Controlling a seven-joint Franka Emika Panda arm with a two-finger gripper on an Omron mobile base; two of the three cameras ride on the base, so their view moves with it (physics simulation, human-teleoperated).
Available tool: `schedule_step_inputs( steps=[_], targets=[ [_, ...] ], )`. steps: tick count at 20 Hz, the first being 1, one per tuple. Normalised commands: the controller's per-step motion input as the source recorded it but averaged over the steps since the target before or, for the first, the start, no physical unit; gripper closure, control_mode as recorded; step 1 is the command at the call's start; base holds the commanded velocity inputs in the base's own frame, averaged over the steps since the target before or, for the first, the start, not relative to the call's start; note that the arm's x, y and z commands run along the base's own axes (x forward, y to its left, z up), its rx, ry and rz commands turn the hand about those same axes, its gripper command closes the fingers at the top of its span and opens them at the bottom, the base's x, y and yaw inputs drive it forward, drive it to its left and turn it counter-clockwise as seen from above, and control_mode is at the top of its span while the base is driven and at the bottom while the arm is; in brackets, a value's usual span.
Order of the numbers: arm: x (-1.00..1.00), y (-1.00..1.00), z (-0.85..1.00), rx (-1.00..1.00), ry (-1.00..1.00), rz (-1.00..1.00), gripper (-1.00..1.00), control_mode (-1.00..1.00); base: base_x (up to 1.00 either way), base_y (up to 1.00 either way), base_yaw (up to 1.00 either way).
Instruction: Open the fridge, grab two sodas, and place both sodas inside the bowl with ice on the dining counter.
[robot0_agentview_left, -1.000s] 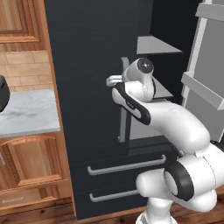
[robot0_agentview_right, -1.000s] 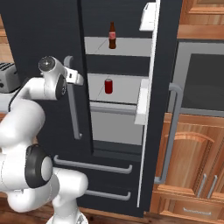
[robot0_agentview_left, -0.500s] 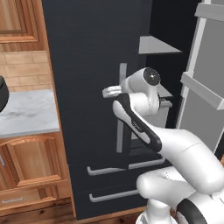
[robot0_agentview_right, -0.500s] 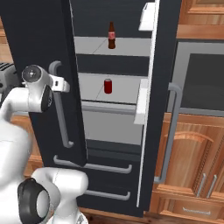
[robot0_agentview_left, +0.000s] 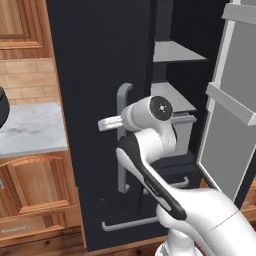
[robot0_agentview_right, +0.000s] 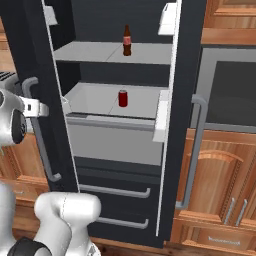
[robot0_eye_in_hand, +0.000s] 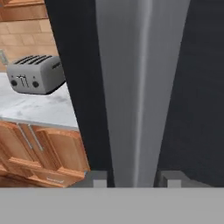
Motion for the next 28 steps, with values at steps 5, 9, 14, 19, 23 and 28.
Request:
schedule_step_inputs(
  steps=[5, 9, 14, 19, 23, 28],
  targets=[
    [-0.94, 0.52, 0.00, 0.01, 0.00, 0.00, -1.00, -1.00, 0.00, 0.00, 0.00],
    [-1.00, -0.47, 0.20, 0.14, 0.00, -0.01, -1.00, -1.00, 0.00, 0.00, 0.00],
    [-0.72, -0.89, 0.39, 0.24, 0.03, -0.03, -1.00, -1.00, 0.00, 0.00, 0.00],
    [0.13, -0.75, 0.43, 0.29, 0.12, -0.04, -1.00, -1.00, 0.00, 0.00, 0.00],
    [0.60, -0.29, 0.44, 0.27, 0.15, -0.05, -1.00, -1.00, 0.00, 0.00, 0.00],
    [0.73, -0.10, 0.28, 0.27, 0.14, 0.00, -1.00, -1.00, 0.00, 0.00, 0.00]
  ],
)
